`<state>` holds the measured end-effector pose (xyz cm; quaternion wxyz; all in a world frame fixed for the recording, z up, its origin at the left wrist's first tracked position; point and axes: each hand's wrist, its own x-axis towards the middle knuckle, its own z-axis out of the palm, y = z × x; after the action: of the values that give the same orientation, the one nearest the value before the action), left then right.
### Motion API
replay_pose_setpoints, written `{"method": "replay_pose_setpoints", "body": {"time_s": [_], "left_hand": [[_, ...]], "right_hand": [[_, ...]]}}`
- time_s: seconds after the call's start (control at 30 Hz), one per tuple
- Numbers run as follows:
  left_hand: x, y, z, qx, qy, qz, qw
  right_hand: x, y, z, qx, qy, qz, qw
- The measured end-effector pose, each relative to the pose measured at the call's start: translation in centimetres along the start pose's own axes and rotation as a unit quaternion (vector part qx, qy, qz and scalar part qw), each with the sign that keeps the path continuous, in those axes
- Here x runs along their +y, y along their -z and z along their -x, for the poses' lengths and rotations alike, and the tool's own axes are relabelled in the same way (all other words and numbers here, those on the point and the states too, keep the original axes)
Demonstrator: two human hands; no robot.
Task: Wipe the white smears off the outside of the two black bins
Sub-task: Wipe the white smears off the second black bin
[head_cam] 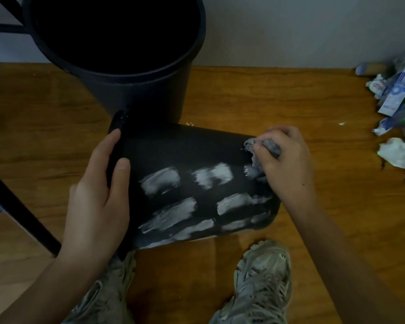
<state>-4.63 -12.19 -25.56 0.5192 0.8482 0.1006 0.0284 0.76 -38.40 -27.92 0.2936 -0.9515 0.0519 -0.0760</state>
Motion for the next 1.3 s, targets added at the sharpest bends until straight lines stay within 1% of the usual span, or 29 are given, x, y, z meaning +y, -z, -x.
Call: {"method": "replay_pose_setpoints", "body": {"time_s": [0.13, 0.23, 0.43, 0.67, 0.73, 0.8, 0.87, 0.9, 0.93, 1.03, 1.07, 1.1, 1.17, 1.2, 1.23, 1.3], "left_hand": [[-0.4, 0.4, 0.0, 0.01, -0.001, -0.021, 1.0], [-0.3, 0.6, -0.1, 0.013, -0.001, -0.025, 1.0], [0.4, 0.9, -0.2, 0.026, -0.023, -0.04, 0.999], [-0.1, 0.4, -1.3, 0.019, -0.025, -0.054, 0.998], [-0.2, 0.3, -1.6, 0.021, -0.025, -0.056, 0.998], [-0.2, 0.3, -1.8, 0.024, -0.025, -0.061, 0.998], [-0.2, 0.3, -1.8, 0.023, -0.024, -0.061, 0.998], [-0.2, 0.3, -1.8, 0.023, -0.024, -0.059, 0.998], [-0.2, 0.3, -1.8, 0.022, -0.023, -0.056, 0.998], [-0.1, 0.3, -1.9, 0.019, -0.021, -0.055, 0.998], [-0.1, 0.3, -1.9, 0.02, -0.022, -0.056, 0.998], [-0.1, 0.3, -1.9, 0.021, -0.023, -0.057, 0.998], [-0.1, 0.3, -1.9, 0.023, -0.024, -0.058, 0.998], [-0.1, 0.3, -1.9, 0.025, -0.024, -0.059, 0.998], [-0.1, 0.3, -1.9, 0.024, -0.024, -0.059, 0.998], [-0.1, 0.3, -2.1, 0.02, -0.023, -0.056, 0.998]], "right_hand": [[-0.5, -0.4, -0.1, -0.005, 0.001, 0.009, 1.0], [-0.6, -0.5, 0.7, -0.003, 0.006, -0.008, 1.0], [-1.0, 0.1, 0.2, -0.012, -0.011, -0.027, 0.999], [-0.5, 0.1, 1.1, -0.018, -0.017, -0.034, 0.999], [-0.7, 0.1, 1.9, -0.006, 0.007, -0.031, 0.999], [-0.8, 0.1, 3.6, 0.012, 0.073, -0.002, 0.997], [-0.3, 0.3, 5.3, 0.008, 0.145, 0.006, 0.989], [0.1, 0.5, 5.5, 0.0, 0.163, 0.004, 0.987], [0.6, 0.7, 5.2, -0.006, 0.16, 0.005, 0.987], [0.3, 0.8, 2.7, -0.006, 0.072, 0.01, 0.997], [-0.1, 0.6, 2.2, -0.016, 0.064, 0.009, 0.998], [-0.5, 0.3, 2.3, -0.028, 0.081, 0.011, 0.996], [-0.5, 0.1, 3.5, -0.044, 0.156, 0.014, 0.987], [-0.1, 0.3, 4.0, -0.043, 0.177, 0.009, 0.983], [0.4, 0.5, 4.2, -0.033, 0.171, 0.004, 0.985], [1.0, 0.8, 3.4, -0.001, 0.104, 0.006, 0.995]]}}
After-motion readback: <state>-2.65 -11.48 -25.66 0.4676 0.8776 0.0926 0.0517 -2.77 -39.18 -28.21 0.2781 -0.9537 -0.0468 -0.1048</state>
